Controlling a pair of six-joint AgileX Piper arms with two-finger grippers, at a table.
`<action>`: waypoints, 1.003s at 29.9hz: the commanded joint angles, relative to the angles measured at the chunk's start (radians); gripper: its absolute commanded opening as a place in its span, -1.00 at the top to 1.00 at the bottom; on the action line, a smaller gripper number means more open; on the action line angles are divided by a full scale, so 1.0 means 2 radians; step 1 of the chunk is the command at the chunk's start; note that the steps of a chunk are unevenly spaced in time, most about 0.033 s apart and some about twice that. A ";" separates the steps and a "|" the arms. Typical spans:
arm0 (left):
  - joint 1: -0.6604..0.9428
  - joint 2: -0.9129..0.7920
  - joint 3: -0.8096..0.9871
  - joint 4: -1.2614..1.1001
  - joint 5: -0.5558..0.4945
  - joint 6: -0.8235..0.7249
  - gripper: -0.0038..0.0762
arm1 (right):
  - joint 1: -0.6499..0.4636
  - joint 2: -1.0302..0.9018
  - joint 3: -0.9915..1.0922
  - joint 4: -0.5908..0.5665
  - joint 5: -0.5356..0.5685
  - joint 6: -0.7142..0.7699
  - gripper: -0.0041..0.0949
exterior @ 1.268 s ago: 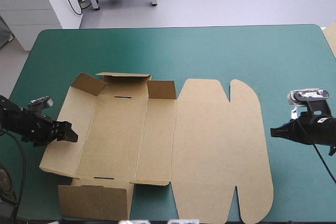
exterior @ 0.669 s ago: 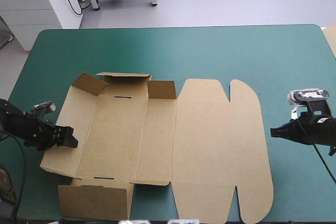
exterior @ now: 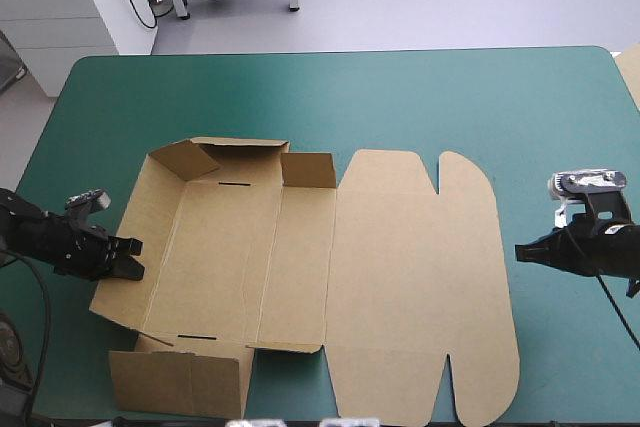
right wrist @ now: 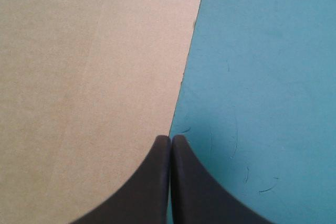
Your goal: Fold the box
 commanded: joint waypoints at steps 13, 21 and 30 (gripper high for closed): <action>-0.132 -0.016 -0.142 0.030 0.021 0.018 0.92 | -0.002 -0.010 -0.012 0.010 0.002 -0.005 0.95; -0.243 -0.016 -0.213 0.043 -0.045 0.037 0.92 | -0.002 -0.050 -0.012 0.006 0.036 -0.001 0.95; -0.340 -0.016 -0.266 0.141 -0.105 0.035 0.92 | -0.002 -0.112 -0.012 -0.018 0.053 0.026 0.95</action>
